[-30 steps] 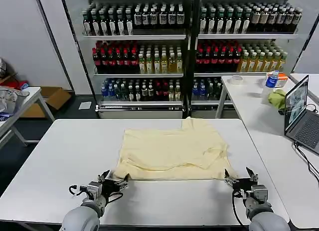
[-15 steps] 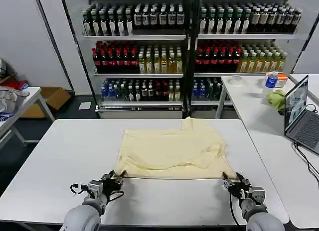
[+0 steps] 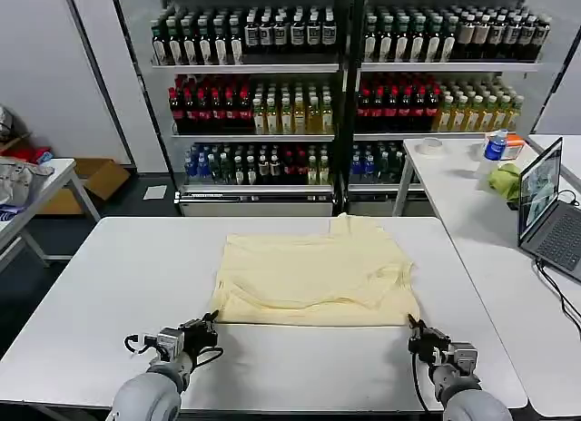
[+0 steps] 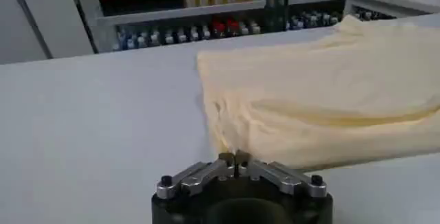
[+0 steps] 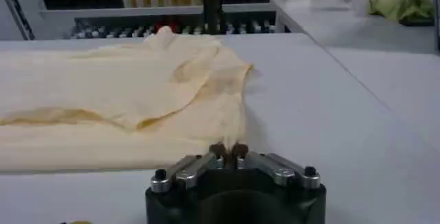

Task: Fold and organize the clothes.

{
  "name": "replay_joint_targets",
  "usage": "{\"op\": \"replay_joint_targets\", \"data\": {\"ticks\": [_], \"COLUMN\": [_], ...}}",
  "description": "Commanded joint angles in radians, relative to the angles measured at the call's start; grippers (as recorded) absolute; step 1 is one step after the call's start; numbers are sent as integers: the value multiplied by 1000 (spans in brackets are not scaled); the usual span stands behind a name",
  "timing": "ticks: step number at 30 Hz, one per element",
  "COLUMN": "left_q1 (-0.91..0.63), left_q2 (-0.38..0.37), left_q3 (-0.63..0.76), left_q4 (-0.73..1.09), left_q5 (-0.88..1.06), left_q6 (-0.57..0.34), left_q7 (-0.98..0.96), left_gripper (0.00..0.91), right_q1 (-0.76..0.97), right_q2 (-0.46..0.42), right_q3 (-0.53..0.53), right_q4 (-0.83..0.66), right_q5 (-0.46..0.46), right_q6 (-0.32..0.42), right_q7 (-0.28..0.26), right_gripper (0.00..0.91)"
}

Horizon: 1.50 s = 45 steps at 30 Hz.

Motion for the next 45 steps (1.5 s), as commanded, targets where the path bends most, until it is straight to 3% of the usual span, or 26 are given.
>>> {"op": "replay_joint_targets", "data": {"ticks": [1, 12, 22, 33, 34, 35, 37, 39, 40, 45], "left_q1": [63, 265, 411, 504, 509, 512, 522, 525, 525, 520], "left_q2": [0, 36, 43, 68, 70, 72, 73, 73, 73, 80], "left_q3": [-14, -88, -139, -180, -182, -182, -182, -181, -180, -186], "left_q4": [-72, -225, -298, -352, -354, -355, -362, -367, -369, -379], "left_q5": [0, -10, -8, -9, -9, -9, -8, -8, -8, -9], "left_q6": [1, -3, -17, -13, -13, -13, -12, -8, -4, 5], "left_q7": [-1, -6, -17, -22, -22, -22, -22, -21, -21, -22], "left_gripper": [10, 10, 0, 10, 10, 30, 202, 846, 907, 907], "right_q1": [-48, -254, -488, -560, -560, -559, -557, -552, -551, -545], "right_q2": [1, -13, -5, -15, -16, -17, -19, -20, -22, -35], "right_q3": [6, 82, 132, 162, 162, 162, 161, 161, 161, 175], "right_q4": [68, 232, 359, 407, 406, 406, 409, 410, 411, 422], "right_q5": [-3, -42, -139, -172, -173, -173, -178, -183, -183, -185], "right_q6": [-4, -7, 10, -5, -10, -12, -25, -42, -41, -31], "right_q7": [1, 4, -1, 1, 2, 2, 6, 12, 11, 17], "right_gripper": [0, 0, 0, 0, 161, 907, 907, 907, 907, 907]}}
